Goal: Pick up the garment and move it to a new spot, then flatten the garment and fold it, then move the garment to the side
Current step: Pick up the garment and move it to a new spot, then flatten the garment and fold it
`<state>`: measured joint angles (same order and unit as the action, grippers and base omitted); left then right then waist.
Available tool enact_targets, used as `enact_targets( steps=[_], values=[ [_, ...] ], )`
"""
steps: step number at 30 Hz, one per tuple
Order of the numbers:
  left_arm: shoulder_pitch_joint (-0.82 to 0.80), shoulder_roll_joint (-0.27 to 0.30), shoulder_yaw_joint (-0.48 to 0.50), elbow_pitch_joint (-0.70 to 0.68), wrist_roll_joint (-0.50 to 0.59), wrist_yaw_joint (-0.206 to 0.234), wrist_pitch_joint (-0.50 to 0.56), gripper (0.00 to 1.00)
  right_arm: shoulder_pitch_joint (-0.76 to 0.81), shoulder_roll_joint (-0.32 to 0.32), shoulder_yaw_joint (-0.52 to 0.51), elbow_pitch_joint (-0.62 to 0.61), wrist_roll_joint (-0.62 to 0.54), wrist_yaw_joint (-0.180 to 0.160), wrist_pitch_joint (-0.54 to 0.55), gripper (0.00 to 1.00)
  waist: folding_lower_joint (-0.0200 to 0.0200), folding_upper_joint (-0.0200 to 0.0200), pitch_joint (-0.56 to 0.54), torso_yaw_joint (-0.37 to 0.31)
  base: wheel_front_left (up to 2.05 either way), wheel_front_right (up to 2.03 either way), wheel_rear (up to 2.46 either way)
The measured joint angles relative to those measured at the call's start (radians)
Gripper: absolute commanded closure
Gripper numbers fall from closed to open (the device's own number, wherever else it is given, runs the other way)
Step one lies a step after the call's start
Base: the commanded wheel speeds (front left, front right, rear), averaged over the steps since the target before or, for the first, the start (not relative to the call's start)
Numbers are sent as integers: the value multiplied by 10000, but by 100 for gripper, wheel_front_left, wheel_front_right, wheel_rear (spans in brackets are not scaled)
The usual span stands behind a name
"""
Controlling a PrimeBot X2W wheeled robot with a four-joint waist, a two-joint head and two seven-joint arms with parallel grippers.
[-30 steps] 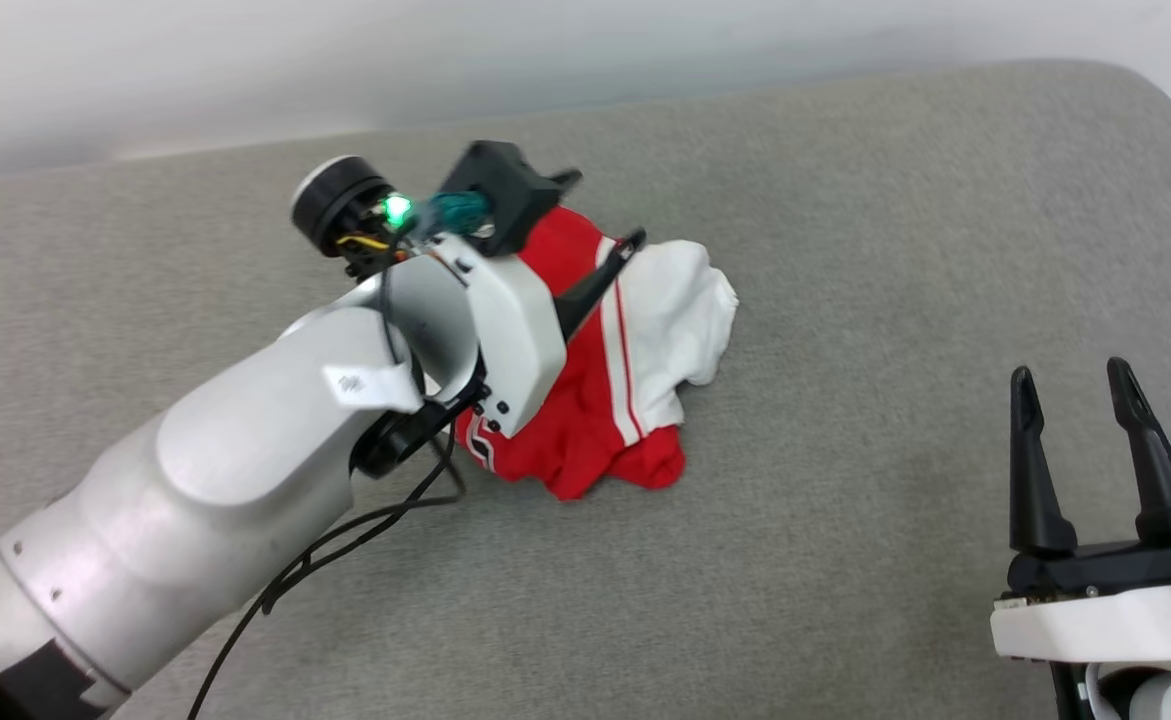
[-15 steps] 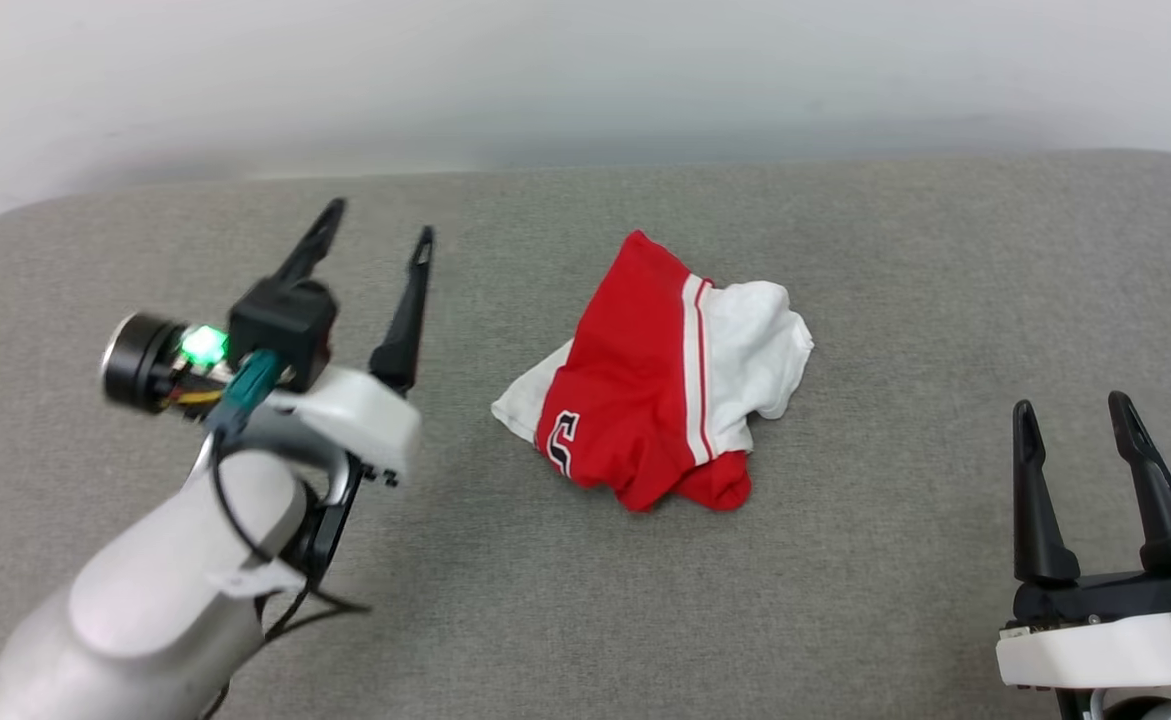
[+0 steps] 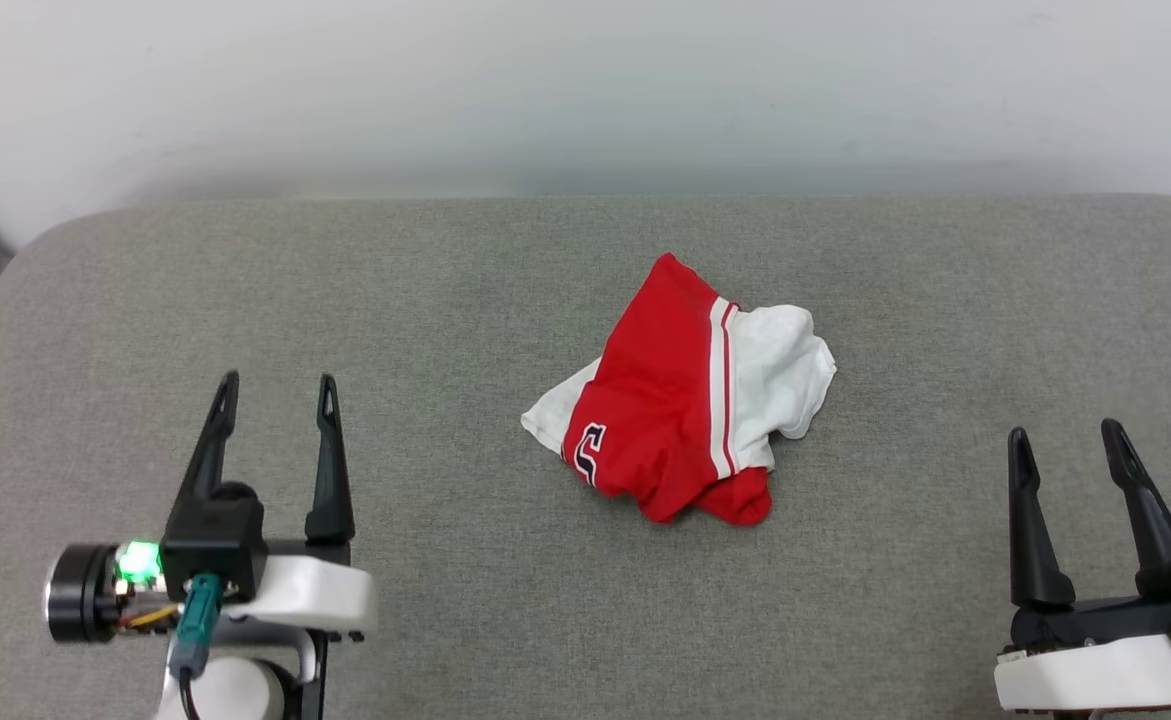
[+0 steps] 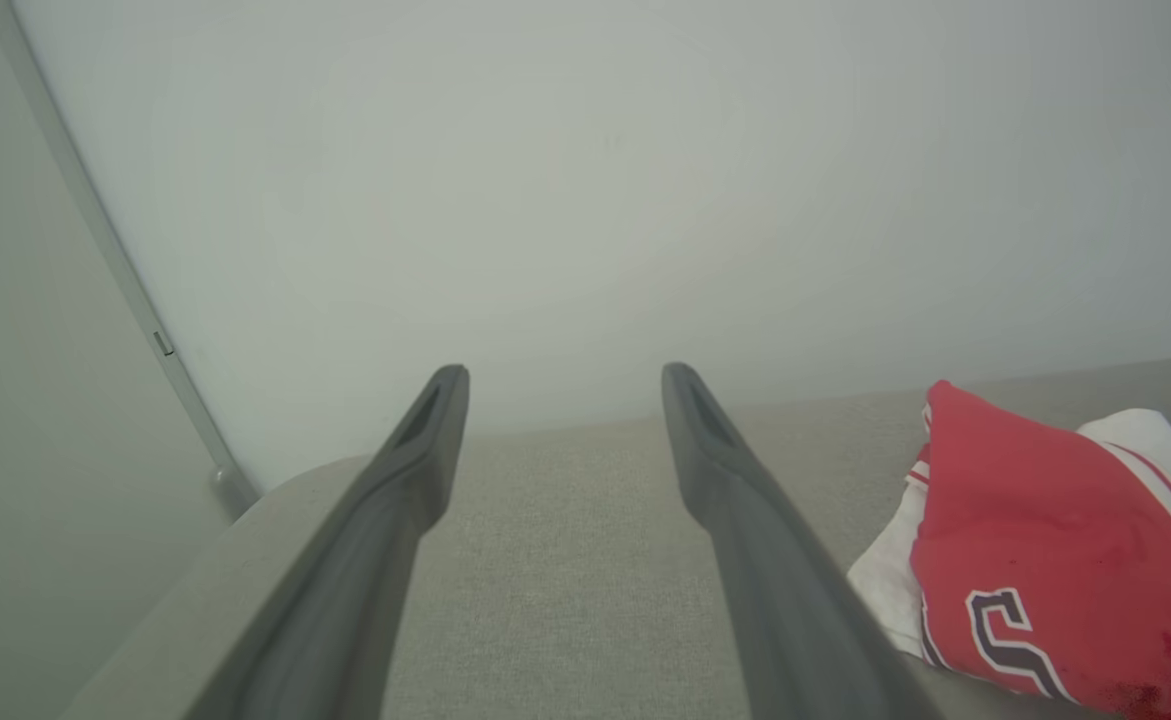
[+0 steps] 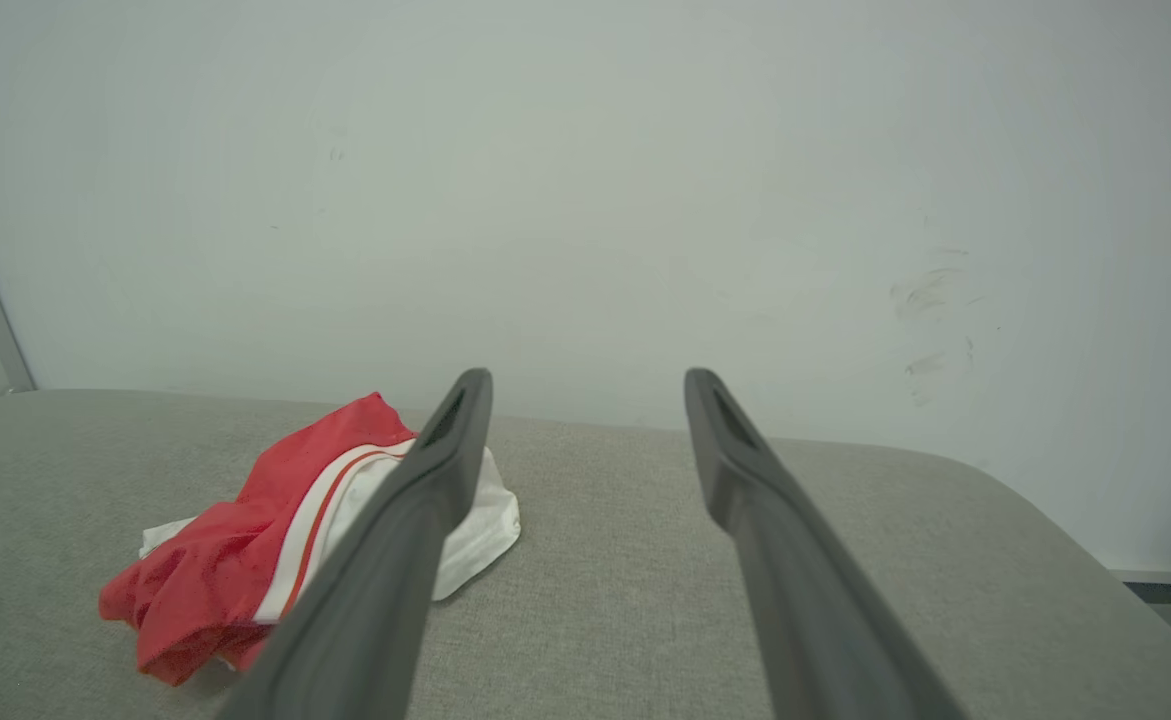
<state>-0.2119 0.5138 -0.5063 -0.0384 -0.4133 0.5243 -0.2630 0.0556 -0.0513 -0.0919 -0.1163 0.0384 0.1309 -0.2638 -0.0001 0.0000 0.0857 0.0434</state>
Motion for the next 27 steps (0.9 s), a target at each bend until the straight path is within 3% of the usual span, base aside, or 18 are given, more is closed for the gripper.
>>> enact_targets(
  steps=[13, 27],
  values=[
    [1723, -2127, 1931, 410, 1839, -1664, 0, 0, 275, 0, 88, 326, 362, 0, 0, 0, 1, 0, -181, 92, 0, 0, 0],
    [2200, -3275, 3149, 738, 2995, -3045, 0, 0, 445, 0, 113, 612, 669, 0, 0, 0, 1, 0, -195, 122, 0, 0, 0]
  ],
)
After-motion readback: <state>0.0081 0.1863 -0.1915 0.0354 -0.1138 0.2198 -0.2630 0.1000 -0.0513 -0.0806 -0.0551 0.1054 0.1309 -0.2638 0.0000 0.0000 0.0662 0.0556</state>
